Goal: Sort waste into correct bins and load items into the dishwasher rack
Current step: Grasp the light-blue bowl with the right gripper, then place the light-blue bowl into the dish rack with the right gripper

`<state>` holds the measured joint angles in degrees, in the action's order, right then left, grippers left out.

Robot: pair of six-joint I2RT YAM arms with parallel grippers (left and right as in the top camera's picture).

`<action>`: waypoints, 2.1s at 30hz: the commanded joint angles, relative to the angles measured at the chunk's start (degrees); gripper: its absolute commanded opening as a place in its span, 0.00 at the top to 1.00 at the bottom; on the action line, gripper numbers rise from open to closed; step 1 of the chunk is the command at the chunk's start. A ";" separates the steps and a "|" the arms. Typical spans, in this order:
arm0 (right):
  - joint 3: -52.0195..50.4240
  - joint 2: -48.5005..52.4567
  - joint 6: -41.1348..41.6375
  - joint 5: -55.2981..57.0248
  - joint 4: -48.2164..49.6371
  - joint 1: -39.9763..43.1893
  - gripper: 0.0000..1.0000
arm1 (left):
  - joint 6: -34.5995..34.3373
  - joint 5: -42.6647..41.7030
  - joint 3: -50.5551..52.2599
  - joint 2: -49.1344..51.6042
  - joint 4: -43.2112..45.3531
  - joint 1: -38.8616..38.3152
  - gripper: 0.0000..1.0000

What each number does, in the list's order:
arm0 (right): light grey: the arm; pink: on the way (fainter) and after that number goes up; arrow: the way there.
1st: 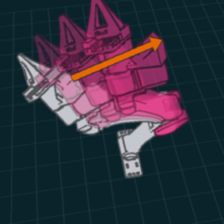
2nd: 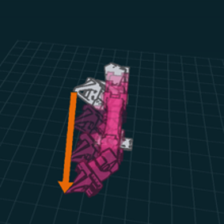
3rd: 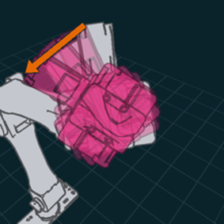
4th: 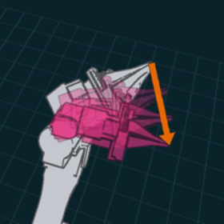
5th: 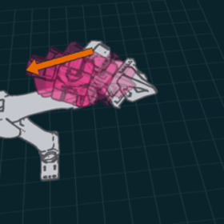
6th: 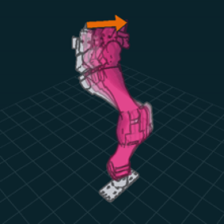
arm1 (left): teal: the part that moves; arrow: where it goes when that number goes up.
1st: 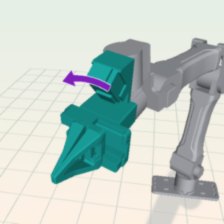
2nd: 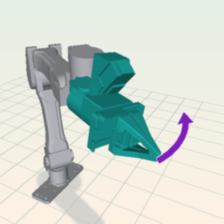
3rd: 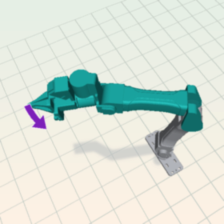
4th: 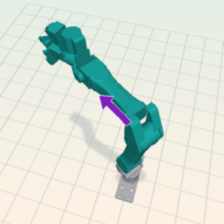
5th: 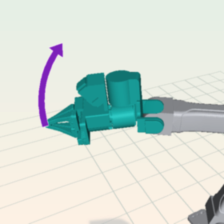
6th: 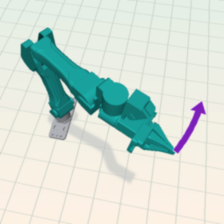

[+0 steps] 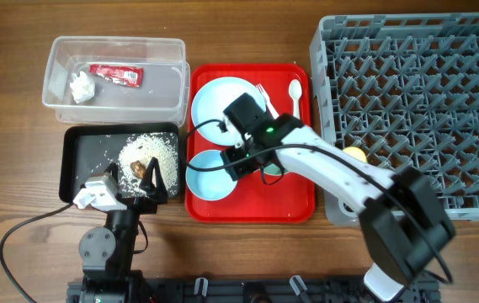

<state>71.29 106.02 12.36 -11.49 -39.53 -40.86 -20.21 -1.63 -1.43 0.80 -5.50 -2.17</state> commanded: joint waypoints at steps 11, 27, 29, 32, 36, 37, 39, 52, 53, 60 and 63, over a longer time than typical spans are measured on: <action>-0.24 -3.04 -3.91 2.01 0.50 -0.02 0.96 | 0.28 -0.48 0.59 -0.46 0.33 0.33 0.00; -0.33 -34.18 10.12 76.28 -5.62 22.64 0.96 | 0.31 -0.48 0.59 -0.46 0.33 0.33 0.00; -0.35 -31.82 9.53 76.46 -4.74 26.29 0.96 | 0.31 -0.48 0.59 -0.46 0.33 0.33 0.00; -0.37 -27.23 5.38 76.67 -3.63 30.73 0.96 | 0.31 -0.46 0.59 -0.46 0.33 0.33 0.00; -0.37 -19.52 3.56 76.26 -2.34 34.21 0.96 | 0.28 -0.48 0.59 -0.46 0.33 0.33 0.00; -0.37 -17.73 2.01 76.32 -1.53 34.21 0.96 | 0.28 -0.48 0.59 -0.46 0.33 0.33 0.00; -0.37 -13.81 -2.89 79.62 1.40 34.51 0.96 | 0.31 -0.48 0.59 -0.46 0.33 0.33 0.00; -0.37 -4.52 -10.97 80.43 2.99 39.60 0.96 | 0.31 -0.48 0.59 -0.46 0.33 0.33 0.00; -0.42 -4.50 -12.15 77.61 2.49 39.17 0.96 | 0.31 -0.48 0.59 -0.46 0.33 0.33 0.00; -2.80 -4.22 -13.92 75.52 1.90 35.12 0.96 | 0.28 -0.48 0.59 -0.46 0.33 0.33 0.00; -3.10 -4.22 -13.92 75.49 0.28 33.86 0.89 | 0.31 -0.46 0.59 -0.46 0.33 0.33 0.00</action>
<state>69.76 100.53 -0.36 68.64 -38.06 -4.91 -20.21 -1.63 -1.39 0.80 -5.48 -2.17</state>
